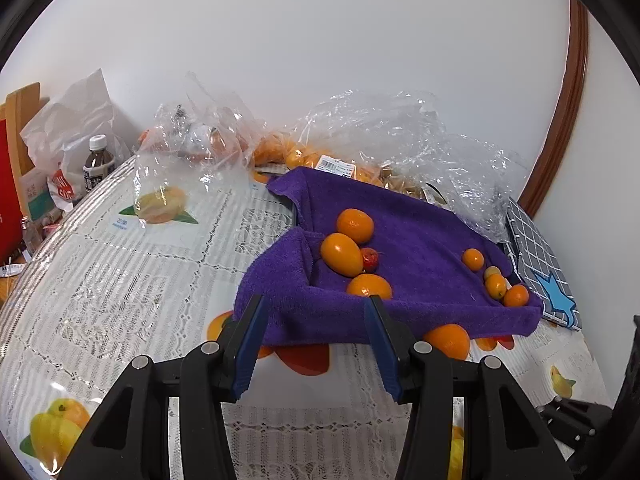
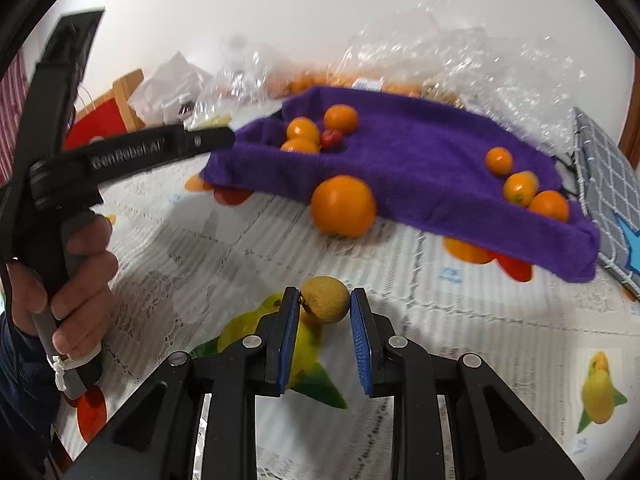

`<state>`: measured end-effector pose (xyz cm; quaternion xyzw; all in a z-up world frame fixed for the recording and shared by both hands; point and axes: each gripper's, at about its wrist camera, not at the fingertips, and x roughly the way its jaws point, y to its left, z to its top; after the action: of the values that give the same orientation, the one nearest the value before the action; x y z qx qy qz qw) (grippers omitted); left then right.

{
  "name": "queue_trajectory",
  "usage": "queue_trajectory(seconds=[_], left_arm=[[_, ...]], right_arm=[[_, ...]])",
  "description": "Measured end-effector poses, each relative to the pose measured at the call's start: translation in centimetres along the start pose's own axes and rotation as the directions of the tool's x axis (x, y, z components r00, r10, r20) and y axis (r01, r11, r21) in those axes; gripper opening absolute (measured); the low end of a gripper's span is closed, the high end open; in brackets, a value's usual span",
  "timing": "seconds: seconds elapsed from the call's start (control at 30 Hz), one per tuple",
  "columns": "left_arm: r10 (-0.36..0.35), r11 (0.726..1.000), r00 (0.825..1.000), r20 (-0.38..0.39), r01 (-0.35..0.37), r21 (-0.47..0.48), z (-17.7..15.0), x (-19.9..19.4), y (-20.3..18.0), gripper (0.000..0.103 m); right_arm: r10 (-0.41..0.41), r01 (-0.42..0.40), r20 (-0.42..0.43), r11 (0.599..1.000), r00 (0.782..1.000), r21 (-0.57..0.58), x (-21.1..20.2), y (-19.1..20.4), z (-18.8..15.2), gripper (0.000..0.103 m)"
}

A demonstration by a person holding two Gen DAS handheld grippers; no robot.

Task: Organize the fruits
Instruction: 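Release the orange onto the towel with the left tool while the right tool grasps a yellow fruit, then grasp an orange on the cloth with the left tool while the right tool holds the yellow fruit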

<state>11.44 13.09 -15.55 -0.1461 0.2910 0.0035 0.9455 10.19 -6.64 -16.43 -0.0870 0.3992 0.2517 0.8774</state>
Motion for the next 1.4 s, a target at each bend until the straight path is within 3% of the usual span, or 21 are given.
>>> queue_trajectory(seconds=[0.1,0.23,0.37,0.53,0.73,0.83,1.13,1.23,1.4], left_arm=[[-0.005,1.0,1.0,-0.007,0.005,-0.001,0.0,0.2,-0.1,0.048],[-0.005,1.0,1.0,-0.023,0.005,-0.002,-0.2,0.4,-0.2,0.048],[-0.002,1.0,1.0,-0.028,0.002,0.0,-0.2,0.4,-0.3,0.048],[-0.012,1.0,1.0,-0.02,0.012,-0.006,-0.3,0.2,-0.3,0.048],[-0.041,0.999,0.999,-0.02,0.041,-0.012,-0.5,0.0,-0.5,0.047],[-0.081,0.997,0.995,-0.056,0.08,-0.013,-0.8,0.3,-0.7,0.039],[-0.112,0.992,0.985,-0.128,0.117,0.037,-1.9,0.4,-2.7,0.04],[-0.141,0.989,0.979,-0.148,0.144,0.011,-2.2,0.6,-2.7,0.04],[-0.169,0.986,0.972,-0.164,0.166,-0.033,-2.6,0.9,-3.3,0.042]], right_arm=[[-0.044,0.044,0.041,0.999,0.998,0.01,-1.2,-1.5,-0.3,0.026],[-0.072,0.07,0.037,0.996,0.997,0.053,-1.9,-4.3,-0.6,0.026],[-0.152,0.149,0.04,0.986,0.988,0.077,-2.5,-7.2,-0.7,0.026],[-0.167,0.162,0.028,0.978,0.985,0.13,-2.8,-10.3,-0.7,0.026],[-0.218,0.207,0.074,0.97,0.973,0.131,-2.9,-11.8,-1.2,0.026],[-0.193,0.182,0.07,0.973,0.979,0.143,-2.7,-12.1,-1.1,0.026],[-0.135,0.113,0.084,0.968,0.987,0.224,-2.8,-13.3,-1.4,0.026],[-0.143,0.13,0.046,0.968,0.989,0.215,-2.2,-13.2,-1.4,0.026],[-0.132,0.116,0.072,0.974,0.989,0.197,-2.7,-12.8,-1.5,0.026]])
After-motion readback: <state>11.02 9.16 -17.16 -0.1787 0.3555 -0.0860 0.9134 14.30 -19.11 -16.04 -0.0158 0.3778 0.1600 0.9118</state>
